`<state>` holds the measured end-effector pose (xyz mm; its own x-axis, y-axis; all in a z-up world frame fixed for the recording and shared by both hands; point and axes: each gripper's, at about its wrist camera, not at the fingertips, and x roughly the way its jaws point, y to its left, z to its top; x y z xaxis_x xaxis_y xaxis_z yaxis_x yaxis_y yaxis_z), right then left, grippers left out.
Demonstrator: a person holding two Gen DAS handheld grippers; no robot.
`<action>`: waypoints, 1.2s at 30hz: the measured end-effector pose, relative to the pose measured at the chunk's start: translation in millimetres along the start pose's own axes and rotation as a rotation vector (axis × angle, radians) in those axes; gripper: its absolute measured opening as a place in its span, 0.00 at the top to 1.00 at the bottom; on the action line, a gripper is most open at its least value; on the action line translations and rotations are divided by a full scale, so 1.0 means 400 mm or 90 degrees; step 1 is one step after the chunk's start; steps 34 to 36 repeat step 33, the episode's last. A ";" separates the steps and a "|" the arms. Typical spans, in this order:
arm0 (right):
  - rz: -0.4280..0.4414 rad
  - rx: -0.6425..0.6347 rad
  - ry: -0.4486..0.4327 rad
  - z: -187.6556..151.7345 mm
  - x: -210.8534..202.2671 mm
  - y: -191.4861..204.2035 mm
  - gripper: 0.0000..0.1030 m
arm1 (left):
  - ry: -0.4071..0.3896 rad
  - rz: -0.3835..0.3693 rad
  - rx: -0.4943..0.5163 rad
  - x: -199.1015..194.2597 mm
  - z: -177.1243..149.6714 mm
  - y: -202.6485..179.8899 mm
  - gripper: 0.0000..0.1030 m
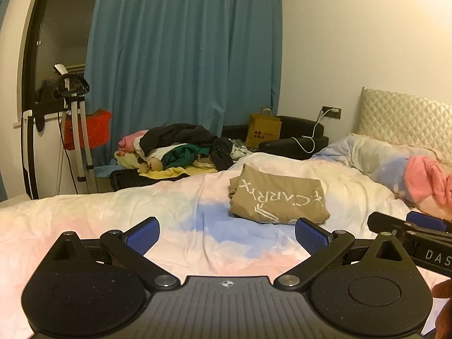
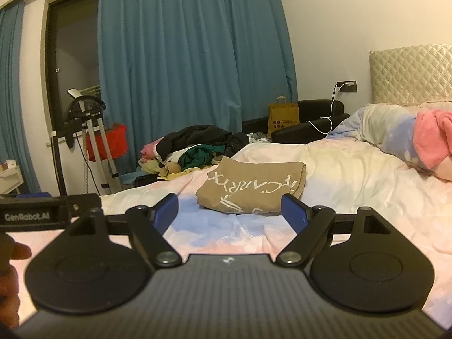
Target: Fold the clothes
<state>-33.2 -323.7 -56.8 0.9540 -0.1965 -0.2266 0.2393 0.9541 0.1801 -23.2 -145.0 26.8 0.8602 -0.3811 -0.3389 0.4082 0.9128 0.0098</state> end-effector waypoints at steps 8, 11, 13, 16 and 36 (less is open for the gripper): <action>-0.016 0.011 0.012 -0.001 0.010 -0.009 0.20 | -0.003 0.000 -0.003 -0.004 -0.005 -0.001 0.00; -0.020 0.007 0.015 -0.001 0.013 -0.007 0.20 | -0.003 -0.001 0.000 -0.007 -0.005 -0.003 0.00; -0.021 0.006 0.015 -0.002 0.014 -0.005 0.20 | 0.002 -0.008 -0.004 -0.006 -0.005 -0.002 0.00; -0.023 0.004 0.016 -0.003 0.015 -0.003 0.20 | -0.001 -0.009 -0.008 -0.007 -0.005 -0.002 0.00; -0.023 0.008 0.019 -0.006 0.012 -0.008 0.20 | 0.007 -0.018 -0.009 -0.004 -0.014 0.000 0.00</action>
